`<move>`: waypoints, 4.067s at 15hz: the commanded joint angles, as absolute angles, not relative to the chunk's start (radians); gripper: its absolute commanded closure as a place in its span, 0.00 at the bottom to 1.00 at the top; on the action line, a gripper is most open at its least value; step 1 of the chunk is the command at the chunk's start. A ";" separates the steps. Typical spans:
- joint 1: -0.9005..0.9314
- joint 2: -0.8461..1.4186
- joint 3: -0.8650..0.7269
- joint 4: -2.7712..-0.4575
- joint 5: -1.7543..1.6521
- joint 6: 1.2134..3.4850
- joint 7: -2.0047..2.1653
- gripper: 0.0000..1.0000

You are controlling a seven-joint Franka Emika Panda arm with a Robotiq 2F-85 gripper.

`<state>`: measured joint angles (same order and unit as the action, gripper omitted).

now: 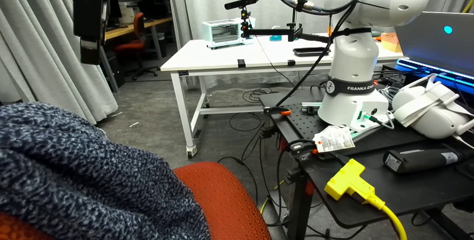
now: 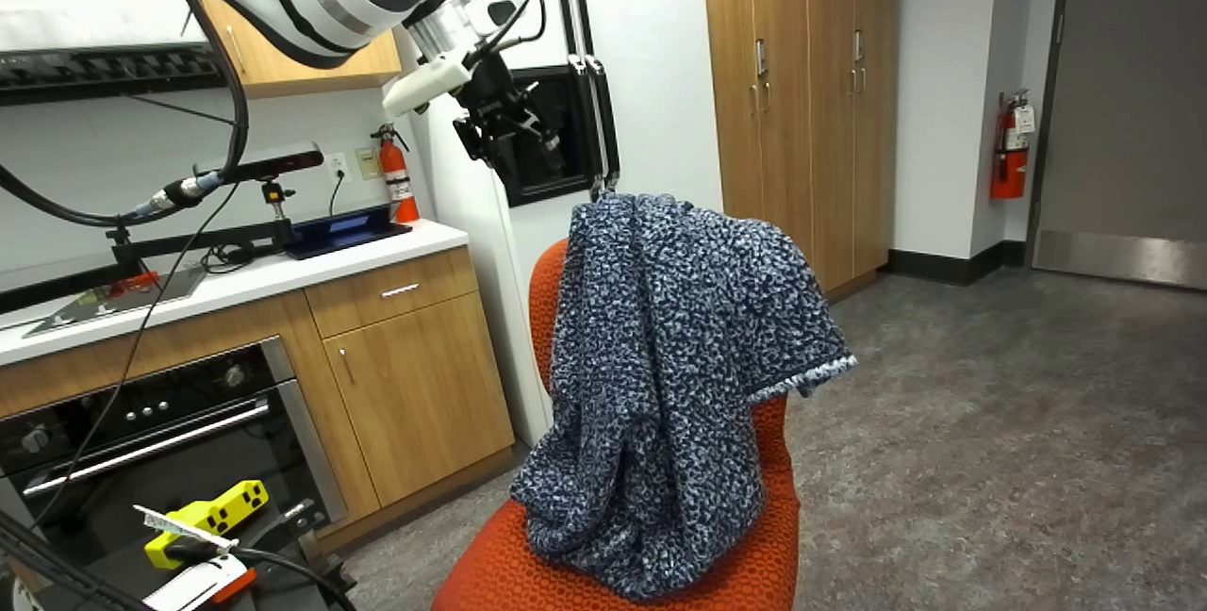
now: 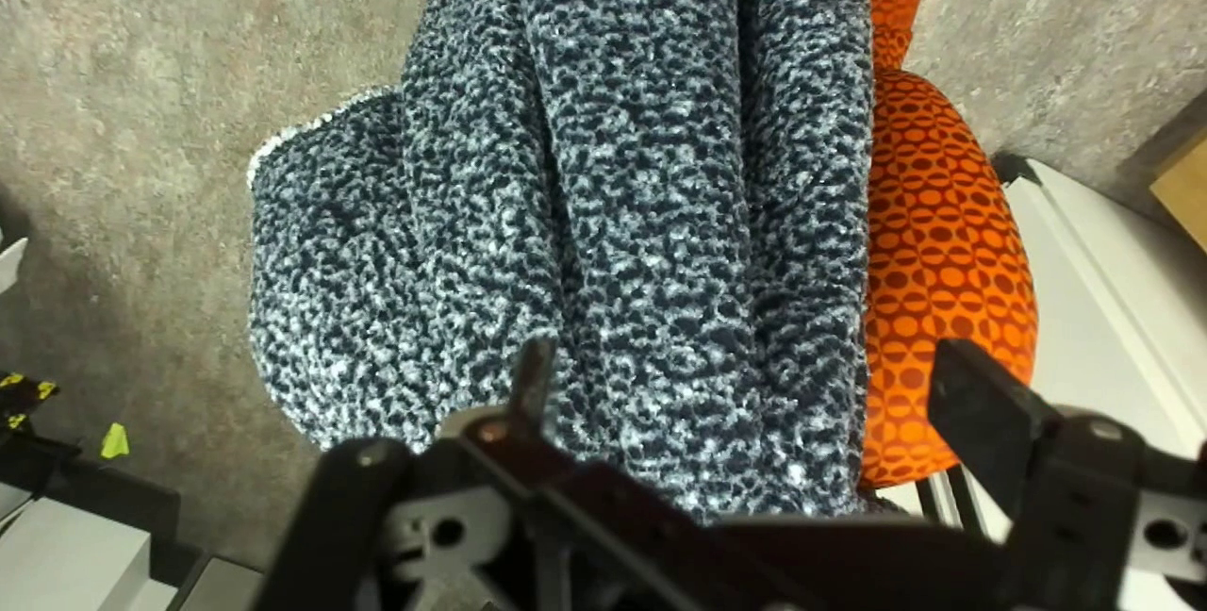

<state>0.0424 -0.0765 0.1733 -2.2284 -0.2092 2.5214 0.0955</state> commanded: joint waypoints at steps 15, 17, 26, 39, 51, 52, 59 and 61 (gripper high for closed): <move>0.105 0.271 0.108 -1.844 -0.313 2.516 0.092 0.00; 0.120 0.328 0.095 -1.777 -0.327 2.511 0.088 0.00; 0.194 0.594 0.088 -1.462 -0.297 2.456 -0.009 0.00; 0.203 0.776 0.066 -1.261 -0.291 2.312 -0.085 0.34; 0.165 0.561 0.071 -1.473 -0.211 2.399 -0.008 0.97; 0.160 0.519 0.070 -1.521 -0.202 2.415 0.002 0.98; 0.141 0.214 0.034 -1.855 -0.200 2.564 0.092 0.98; 0.140 0.120 0.025 -1.953 -0.212 2.599 0.117 0.98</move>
<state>0.1463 0.3038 0.0346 -1.7574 -0.2046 2.5273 0.0739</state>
